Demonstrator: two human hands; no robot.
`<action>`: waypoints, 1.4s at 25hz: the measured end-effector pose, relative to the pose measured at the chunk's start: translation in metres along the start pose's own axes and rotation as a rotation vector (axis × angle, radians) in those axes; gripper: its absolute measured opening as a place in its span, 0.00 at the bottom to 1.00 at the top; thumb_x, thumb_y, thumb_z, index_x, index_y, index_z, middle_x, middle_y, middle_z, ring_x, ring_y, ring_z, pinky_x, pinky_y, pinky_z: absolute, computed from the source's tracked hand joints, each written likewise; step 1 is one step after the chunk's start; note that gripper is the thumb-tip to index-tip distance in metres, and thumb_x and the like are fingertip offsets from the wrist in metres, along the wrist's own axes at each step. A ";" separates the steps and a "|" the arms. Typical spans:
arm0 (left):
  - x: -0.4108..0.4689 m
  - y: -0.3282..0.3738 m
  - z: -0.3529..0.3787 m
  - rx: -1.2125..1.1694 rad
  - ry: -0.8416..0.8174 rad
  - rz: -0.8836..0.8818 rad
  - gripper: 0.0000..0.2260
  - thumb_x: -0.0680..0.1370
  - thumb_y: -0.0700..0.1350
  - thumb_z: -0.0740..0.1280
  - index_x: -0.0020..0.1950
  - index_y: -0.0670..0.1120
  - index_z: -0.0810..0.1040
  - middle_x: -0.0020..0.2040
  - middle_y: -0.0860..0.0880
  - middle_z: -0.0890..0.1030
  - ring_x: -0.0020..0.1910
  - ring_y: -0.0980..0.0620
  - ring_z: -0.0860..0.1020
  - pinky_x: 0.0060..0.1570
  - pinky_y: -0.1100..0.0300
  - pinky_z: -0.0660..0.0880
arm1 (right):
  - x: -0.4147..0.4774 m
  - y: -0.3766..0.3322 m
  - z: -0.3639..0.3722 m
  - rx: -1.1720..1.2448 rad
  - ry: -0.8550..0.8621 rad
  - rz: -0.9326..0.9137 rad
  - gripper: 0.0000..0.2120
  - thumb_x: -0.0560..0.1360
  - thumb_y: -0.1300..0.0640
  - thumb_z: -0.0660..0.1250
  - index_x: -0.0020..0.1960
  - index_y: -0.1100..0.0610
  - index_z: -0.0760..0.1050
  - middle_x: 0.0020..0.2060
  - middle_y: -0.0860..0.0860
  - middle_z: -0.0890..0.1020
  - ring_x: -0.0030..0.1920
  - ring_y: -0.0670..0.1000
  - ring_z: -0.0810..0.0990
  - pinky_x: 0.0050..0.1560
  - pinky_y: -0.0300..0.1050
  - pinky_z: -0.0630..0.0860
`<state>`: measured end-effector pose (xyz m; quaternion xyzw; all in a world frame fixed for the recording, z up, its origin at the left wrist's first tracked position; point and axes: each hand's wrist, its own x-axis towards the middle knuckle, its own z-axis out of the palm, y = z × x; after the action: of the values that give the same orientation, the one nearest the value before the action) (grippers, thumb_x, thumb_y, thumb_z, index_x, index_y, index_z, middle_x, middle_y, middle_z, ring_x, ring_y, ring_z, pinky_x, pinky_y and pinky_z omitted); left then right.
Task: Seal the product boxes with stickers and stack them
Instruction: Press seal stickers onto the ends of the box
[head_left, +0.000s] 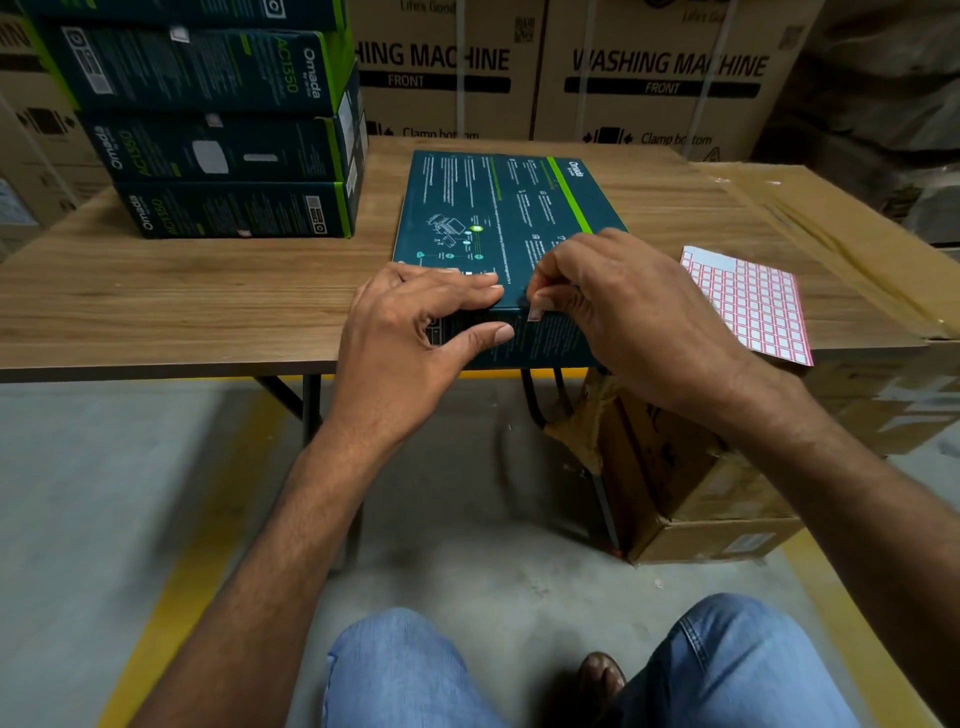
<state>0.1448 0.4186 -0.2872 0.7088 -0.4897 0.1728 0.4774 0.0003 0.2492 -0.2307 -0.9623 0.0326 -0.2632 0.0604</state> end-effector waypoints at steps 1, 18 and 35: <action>0.000 0.000 0.000 -0.004 -0.001 0.000 0.15 0.74 0.55 0.78 0.59 0.51 0.87 0.59 0.58 0.85 0.62 0.55 0.79 0.63 0.41 0.75 | 0.000 -0.001 -0.001 0.001 0.009 -0.006 0.18 0.82 0.43 0.54 0.55 0.52 0.78 0.50 0.48 0.81 0.52 0.52 0.77 0.47 0.57 0.77; 0.000 0.009 0.002 -0.046 0.019 -0.056 0.22 0.68 0.59 0.80 0.57 0.50 0.87 0.58 0.58 0.85 0.62 0.57 0.79 0.66 0.49 0.75 | 0.002 -0.003 0.000 -0.034 0.031 -0.007 0.15 0.81 0.46 0.59 0.55 0.54 0.80 0.50 0.50 0.83 0.51 0.54 0.78 0.45 0.55 0.76; 0.001 0.016 0.008 -0.009 0.064 -0.085 0.21 0.68 0.62 0.78 0.55 0.50 0.87 0.55 0.60 0.84 0.60 0.55 0.80 0.62 0.57 0.75 | 0.004 -0.003 -0.006 -0.030 -0.021 0.020 0.11 0.83 0.47 0.61 0.56 0.50 0.79 0.51 0.46 0.81 0.53 0.51 0.76 0.47 0.53 0.74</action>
<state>0.1298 0.4099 -0.2823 0.7208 -0.4445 0.1727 0.5031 0.0006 0.2512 -0.2228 -0.9654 0.0455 -0.2520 0.0487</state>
